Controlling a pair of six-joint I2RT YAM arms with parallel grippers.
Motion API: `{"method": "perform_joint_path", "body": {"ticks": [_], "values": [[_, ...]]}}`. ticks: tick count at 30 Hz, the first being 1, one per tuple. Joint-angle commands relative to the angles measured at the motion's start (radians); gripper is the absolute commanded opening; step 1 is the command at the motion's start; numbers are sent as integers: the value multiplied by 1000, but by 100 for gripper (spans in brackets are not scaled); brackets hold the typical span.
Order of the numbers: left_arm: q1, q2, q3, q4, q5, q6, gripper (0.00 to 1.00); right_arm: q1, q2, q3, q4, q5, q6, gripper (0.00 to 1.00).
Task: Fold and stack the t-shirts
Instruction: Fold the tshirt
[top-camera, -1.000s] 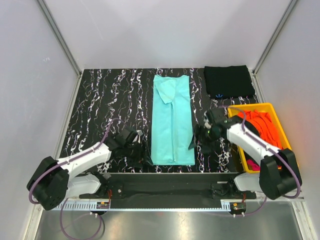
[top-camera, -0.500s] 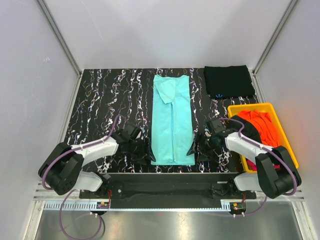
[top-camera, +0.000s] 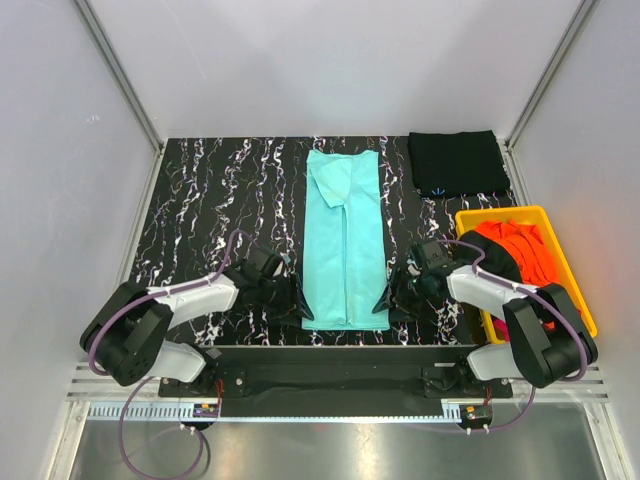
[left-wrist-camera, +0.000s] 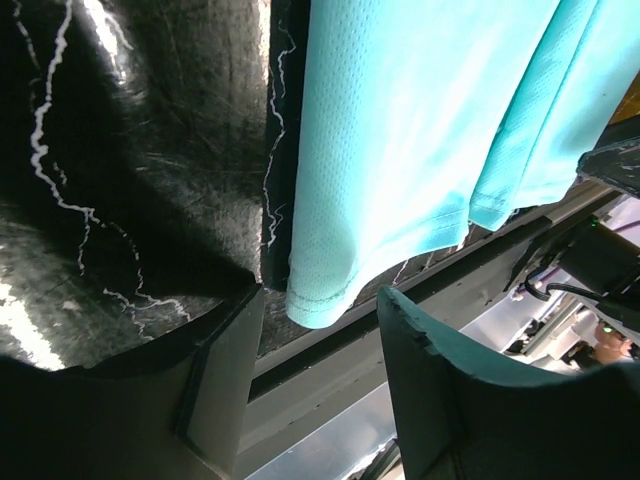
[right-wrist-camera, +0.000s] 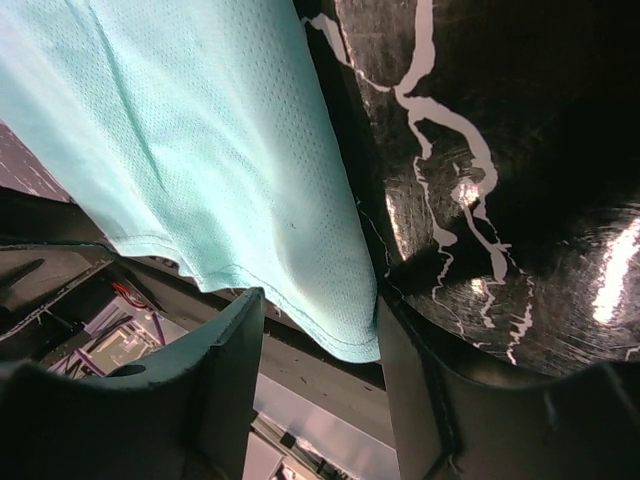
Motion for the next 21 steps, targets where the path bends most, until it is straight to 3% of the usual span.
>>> {"method": "perform_joint_path", "body": {"ticks": [1,15,21], "values": [[3,25,-51,29,-50,3,55,-1,3,-26,28,11,13,56],[3,37,-65,45,-34,-8,49,1,-63,-33,-96,80,33,60],[3,37,-68,43,-33,-11,46,1,-8,-17,-105,77,30,57]]}}
